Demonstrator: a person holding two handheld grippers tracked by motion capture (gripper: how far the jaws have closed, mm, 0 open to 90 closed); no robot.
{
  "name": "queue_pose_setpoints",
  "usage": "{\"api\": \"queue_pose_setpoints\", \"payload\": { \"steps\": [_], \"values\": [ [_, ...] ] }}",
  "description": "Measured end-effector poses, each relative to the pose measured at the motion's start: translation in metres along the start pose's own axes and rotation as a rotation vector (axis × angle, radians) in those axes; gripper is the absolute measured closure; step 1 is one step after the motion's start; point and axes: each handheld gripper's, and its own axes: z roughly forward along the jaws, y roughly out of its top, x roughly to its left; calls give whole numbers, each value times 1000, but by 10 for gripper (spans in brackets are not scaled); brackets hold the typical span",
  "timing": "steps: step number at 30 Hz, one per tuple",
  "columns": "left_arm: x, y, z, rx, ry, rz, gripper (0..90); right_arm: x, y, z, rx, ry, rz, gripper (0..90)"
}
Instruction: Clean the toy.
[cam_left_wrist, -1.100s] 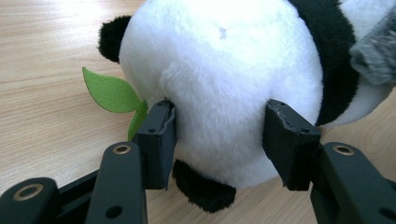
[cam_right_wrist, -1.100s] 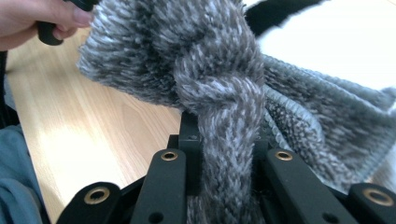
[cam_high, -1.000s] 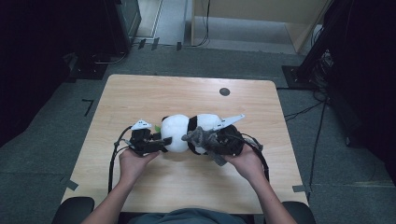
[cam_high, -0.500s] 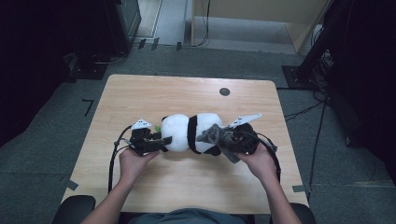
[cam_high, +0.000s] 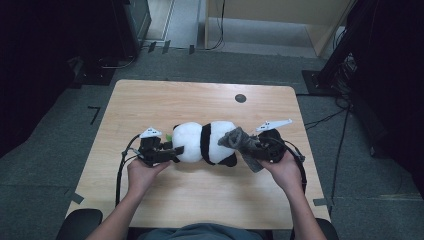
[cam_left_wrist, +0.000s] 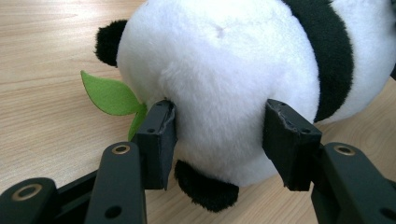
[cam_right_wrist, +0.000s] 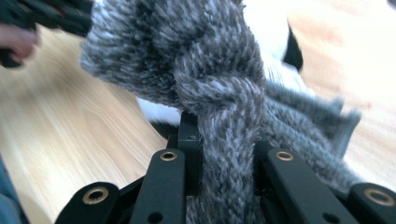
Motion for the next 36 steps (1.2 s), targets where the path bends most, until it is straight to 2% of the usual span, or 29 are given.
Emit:
{"api": "queue_pose_setpoints", "payload": {
  "steps": [4, 7, 14, 22, 26, 29, 36],
  "values": [
    [-1, -1, -1, 2, -1, 3, 469, 11, 12, -5, -56, 13, -28, 769],
    [-2, -1, -1, -2, 3, 4, 472, 20, 23, 2, -64, 20, -55, 769],
    [-3, -2, -2, -13, 4, 6, 485, 42, 46, 32, -37, 47, -112, 769],
    [-4, -3, -2, -15, 8, 10, 495, 68, 69, 78, 6, 92, -165, 770],
    [-5, -2, -2, -14, 13, 13, 504, 80, 71, 98, 37, 109, -184, 770],
    [-5, -2, -2, -8, 18, 9, 509, 86, 71, 107, 51, 110, -190, 770],
    [-6, -3, -1, 3, 35, 32, 516, 88, 60, 111, 52, 132, -207, 772]
  ]
}}
